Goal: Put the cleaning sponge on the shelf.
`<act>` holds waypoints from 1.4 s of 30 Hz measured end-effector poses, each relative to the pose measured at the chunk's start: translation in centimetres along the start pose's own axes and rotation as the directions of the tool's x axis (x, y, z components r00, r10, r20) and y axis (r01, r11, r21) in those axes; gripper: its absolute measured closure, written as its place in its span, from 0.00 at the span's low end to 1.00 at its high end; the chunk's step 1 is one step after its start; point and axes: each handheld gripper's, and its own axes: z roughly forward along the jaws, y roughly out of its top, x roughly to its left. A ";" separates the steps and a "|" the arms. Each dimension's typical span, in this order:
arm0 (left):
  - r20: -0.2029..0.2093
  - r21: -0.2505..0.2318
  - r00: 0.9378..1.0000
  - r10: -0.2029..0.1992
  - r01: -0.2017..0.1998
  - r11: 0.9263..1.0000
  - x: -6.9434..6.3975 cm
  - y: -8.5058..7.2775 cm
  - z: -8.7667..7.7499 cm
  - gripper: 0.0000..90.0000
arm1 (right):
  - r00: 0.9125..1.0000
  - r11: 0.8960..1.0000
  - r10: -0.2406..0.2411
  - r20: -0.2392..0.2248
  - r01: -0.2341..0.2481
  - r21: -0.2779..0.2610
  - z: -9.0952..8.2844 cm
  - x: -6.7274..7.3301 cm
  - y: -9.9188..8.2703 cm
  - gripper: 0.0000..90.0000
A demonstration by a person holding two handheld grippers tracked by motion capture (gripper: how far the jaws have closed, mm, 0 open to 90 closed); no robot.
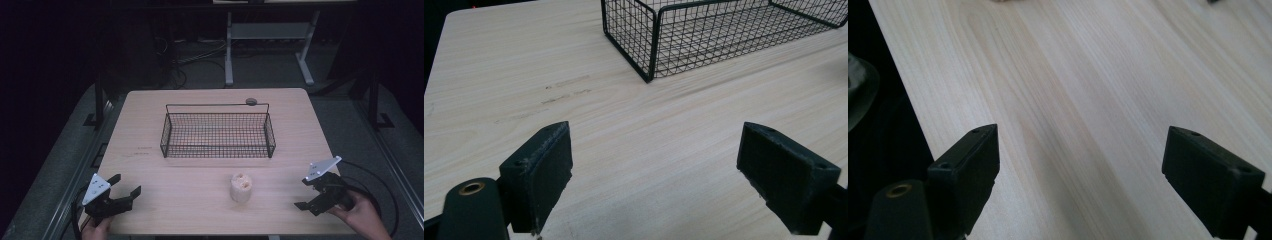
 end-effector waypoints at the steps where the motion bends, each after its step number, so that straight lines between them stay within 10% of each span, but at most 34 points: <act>1: 0.002 0.000 1.000 0.002 -0.002 1.000 0.0 0.0 0.0 0.15 | 1.000 1.000 -0.002 -0.003 0.002 0.002 0.0 0.1 0.2 0.17; 42: -0.005 -0.018 1.000 -0.020 0.020 1.000 0.5 0.0 -0.5 0.15 | 0.988 0.987 -0.148 -0.032 0.150 0.060 1.2 1.9 6.7 0.16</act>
